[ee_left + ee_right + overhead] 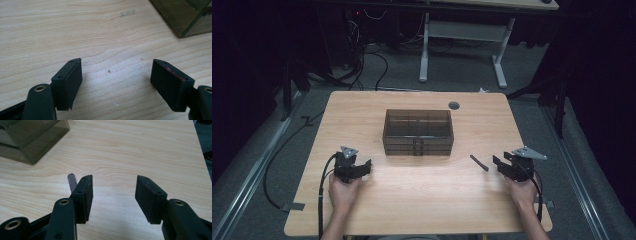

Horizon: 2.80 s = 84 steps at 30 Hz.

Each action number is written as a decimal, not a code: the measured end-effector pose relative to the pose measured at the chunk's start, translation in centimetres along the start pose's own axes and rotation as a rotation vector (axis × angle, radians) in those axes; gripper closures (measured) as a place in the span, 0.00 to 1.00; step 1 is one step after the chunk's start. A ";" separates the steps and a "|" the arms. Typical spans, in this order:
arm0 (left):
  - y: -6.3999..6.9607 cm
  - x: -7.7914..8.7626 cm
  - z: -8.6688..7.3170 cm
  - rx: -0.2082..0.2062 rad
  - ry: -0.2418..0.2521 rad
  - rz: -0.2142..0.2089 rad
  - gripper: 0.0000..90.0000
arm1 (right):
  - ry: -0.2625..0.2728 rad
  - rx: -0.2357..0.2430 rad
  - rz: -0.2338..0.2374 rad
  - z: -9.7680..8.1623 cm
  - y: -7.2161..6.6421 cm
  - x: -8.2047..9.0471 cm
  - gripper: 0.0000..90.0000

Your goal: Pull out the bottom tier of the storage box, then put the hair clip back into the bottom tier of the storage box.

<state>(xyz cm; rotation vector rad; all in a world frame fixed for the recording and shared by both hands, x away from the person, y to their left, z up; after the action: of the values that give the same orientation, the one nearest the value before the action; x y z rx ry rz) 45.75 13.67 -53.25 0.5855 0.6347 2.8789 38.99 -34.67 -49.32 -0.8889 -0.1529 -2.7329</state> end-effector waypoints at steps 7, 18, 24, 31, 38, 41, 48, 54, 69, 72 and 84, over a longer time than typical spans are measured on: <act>0.0 0.0 0.0 0.000 0.000 0.001 0.29 | 0.005 -0.014 0.038 0.5 -0.9 -0.3 0.57; 0.0 0.0 0.0 0.000 0.000 0.001 0.29 | 0.008 0.000 0.097 1.9 -2.6 -0.8 0.59; 0.0 0.0 0.0 0.001 0.000 0.001 0.29 | 0.035 0.025 0.112 2.5 -3.3 -0.7 0.59; 0.0 0.0 0.0 -0.001 0.001 0.003 0.30 | 0.054 -0.001 0.172 3.6 -4.3 -1.1 0.57; 0.0 0.0 0.0 0.000 0.001 0.003 0.30 | 0.047 0.025 0.206 4.8 -5.7 -1.5 0.56; 0.0 0.0 0.0 0.000 0.001 0.003 0.30 | 0.054 0.024 0.218 5.2 -6.1 -1.6 0.56; 0.0 0.0 0.0 0.000 0.001 0.003 0.30 | 0.030 0.053 0.257 6.2 -7.7 -1.9 0.54; 0.0 0.0 0.0 0.001 0.003 0.003 0.30 | 0.060 0.104 0.260 6.9 -8.9 -2.0 0.50; -0.1 0.1 0.1 0.014 0.003 0.003 0.31 | 0.091 0.108 0.322 9.5 -11.0 -2.3 0.54; -0.1 0.1 0.1 0.007 0.002 0.005 0.31 | 0.088 0.120 0.323 9.8 -11.4 -2.4 0.55; 0.0 0.0 0.1 0.009 0.009 0.007 0.31 | 0.074 0.200 0.315 11.5 -13.8 -3.3 0.64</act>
<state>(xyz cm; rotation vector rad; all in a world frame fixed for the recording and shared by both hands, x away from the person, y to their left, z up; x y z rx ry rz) 45.75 13.72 -53.20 0.5776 0.6480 2.8879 44.16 -18.70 -42.22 -0.6899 -0.2442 -2.4053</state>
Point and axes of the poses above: each handheld gripper's, and its own axes: x roughly backward along the jaws, z roughly out of its top, y roughly to its right, the point moved 4 cm from there along -x, roughly forward along the jaws, and after that the axes turned 2 degrees about x, right-handed, at the moved point
